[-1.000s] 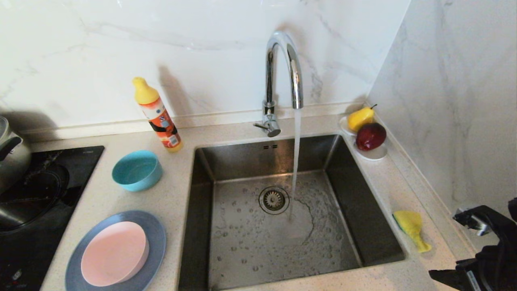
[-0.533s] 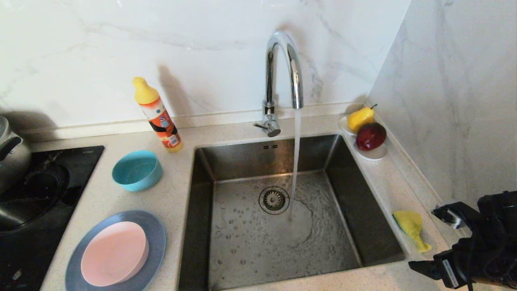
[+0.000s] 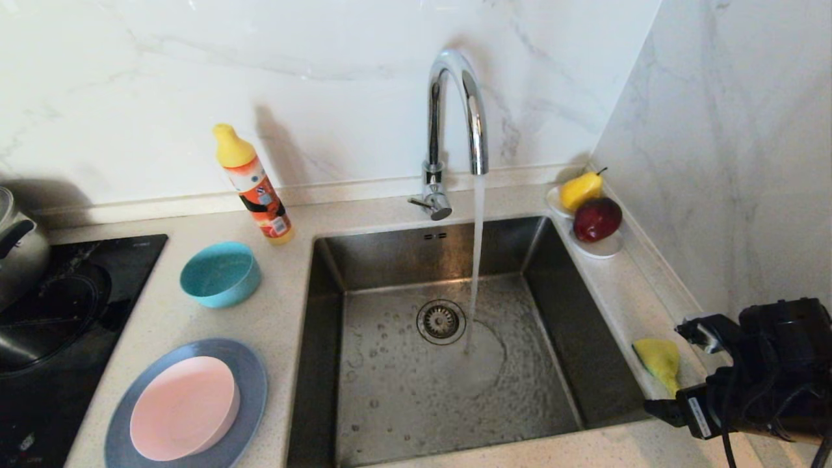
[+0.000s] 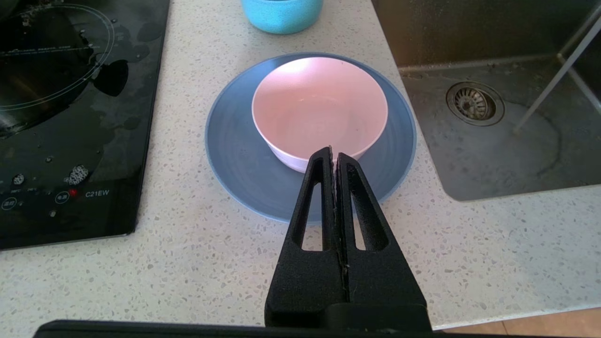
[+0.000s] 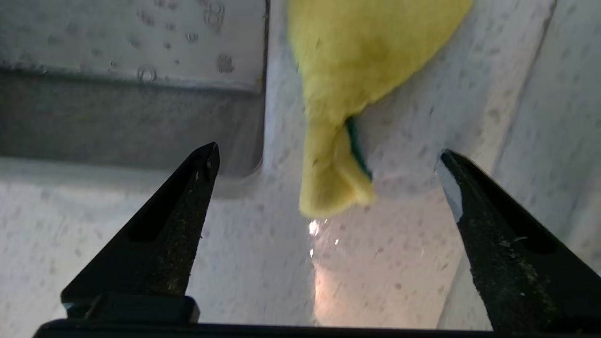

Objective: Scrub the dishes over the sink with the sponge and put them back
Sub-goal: Pick up a bowl and the sponge

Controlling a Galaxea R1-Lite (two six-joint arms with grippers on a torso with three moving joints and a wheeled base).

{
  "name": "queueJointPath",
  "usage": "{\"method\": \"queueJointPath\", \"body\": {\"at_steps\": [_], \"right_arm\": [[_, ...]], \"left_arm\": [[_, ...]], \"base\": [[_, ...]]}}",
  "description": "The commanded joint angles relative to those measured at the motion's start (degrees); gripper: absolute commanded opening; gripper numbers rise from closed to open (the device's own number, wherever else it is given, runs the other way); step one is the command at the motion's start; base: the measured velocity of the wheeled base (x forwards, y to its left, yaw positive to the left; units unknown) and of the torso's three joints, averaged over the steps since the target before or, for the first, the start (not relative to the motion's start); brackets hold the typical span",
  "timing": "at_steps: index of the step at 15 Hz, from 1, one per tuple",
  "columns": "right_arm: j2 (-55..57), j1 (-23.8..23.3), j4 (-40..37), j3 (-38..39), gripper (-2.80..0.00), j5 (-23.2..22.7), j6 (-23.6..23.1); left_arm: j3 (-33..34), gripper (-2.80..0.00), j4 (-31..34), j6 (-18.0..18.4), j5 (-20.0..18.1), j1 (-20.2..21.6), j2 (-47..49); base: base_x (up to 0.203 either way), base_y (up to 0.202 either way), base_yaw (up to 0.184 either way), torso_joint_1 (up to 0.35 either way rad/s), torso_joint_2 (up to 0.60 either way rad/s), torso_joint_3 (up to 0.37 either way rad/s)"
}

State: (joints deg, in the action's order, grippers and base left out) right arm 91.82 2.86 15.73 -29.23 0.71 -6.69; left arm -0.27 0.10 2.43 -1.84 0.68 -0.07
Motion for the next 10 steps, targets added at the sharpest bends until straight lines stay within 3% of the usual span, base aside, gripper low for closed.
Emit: {"method": "queueJointPath", "body": {"at_steps": [1,10], "right_arm": [[1.0,0.0,0.1,-1.5,0.00,0.0,0.0],[2.0,-1.3,0.0,-5.7,0.00,0.1,-0.4]], "left_arm": [[0.0,-2.80,0.0,0.0,0.0,0.0,0.2],[0.0,-2.80,0.0,0.0,0.0,0.0,0.2]], "base": [[0.000,0.000,0.000,0.000,0.00,0.000],[0.000,0.000,0.000,0.000,0.00,0.000]]}}
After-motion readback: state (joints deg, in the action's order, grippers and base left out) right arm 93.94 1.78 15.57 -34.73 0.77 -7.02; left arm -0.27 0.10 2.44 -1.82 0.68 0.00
